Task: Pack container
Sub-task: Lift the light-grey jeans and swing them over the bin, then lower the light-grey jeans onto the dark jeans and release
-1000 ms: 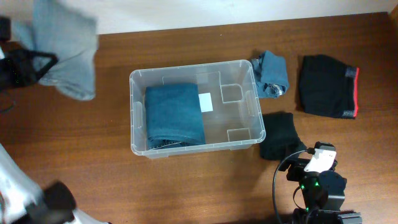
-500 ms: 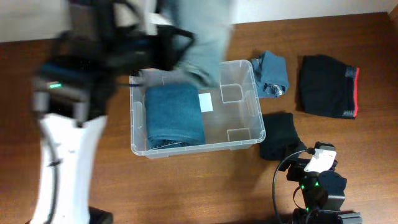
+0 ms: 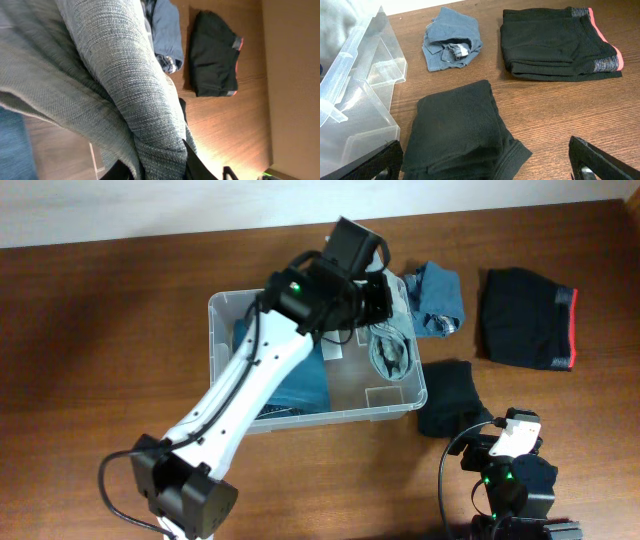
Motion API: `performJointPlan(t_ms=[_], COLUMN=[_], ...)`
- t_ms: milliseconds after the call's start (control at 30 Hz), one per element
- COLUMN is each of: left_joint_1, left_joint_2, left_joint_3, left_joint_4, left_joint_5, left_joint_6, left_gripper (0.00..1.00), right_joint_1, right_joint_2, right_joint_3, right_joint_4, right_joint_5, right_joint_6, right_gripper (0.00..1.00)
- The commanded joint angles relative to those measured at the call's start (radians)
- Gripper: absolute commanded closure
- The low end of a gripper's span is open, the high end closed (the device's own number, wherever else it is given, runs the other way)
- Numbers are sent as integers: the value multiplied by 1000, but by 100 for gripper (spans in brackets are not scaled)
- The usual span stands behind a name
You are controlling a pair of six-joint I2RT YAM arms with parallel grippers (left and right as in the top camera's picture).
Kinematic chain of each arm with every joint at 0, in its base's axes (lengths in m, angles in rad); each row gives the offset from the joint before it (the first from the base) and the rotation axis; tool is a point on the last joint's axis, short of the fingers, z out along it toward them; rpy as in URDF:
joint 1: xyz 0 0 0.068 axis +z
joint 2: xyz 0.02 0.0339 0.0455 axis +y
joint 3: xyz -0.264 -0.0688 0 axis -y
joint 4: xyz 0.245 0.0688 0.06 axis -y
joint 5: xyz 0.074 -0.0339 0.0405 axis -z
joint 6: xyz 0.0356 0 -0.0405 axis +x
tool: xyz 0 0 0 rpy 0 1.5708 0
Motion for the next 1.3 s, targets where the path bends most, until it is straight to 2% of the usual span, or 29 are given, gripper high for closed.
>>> performJointPlan(t_ms=[0,167,367,567,700,833,933,1100,1167,1267], left_joint_1=[-11,-11,-13,-18,-12,25,35,24,28,49], left_joint_2=[13,17,17,17,14,-49,-138,-294,-341,-379], left_joint_3=[-34,-150,-275,-397,-429,-429,-429,-429,-429,-429], left_joint_4=[39,39,53,38,6,-43,-36,39,24,-18], left_joint_5=[-17,-31,-39,-20,20,-39,-112,-140,-190,-213], left_joint_6=[-18,-16,72,73,73,77,135,280,289,364], left_gripper=[99,99,99,99,99,99,100,100,99,99], right_joint_1=[-6,-6,-6,-6,-6,-6,-6,-6,-6,-6], right_joint_2=[-6,-6,-6,-6,-6,-6,-6,-6,-6,-6], right_joint_3=[-6,-6,-6,-6,-6,-6,-6,-6,-6,-6], right_joint_4=[-1,-1,-1,-1,-1,-1,-1,-1,-1,-1], right_joint_5=[-5,-5,-5,-5,-5,-5,-5,-5,-5,-5], right_joint_6=[-7,-7,-7,-7,-7,-7,-7,-7,-7,-7], right_gripper=[2,2,2,2,2,2,2,1,2,2])
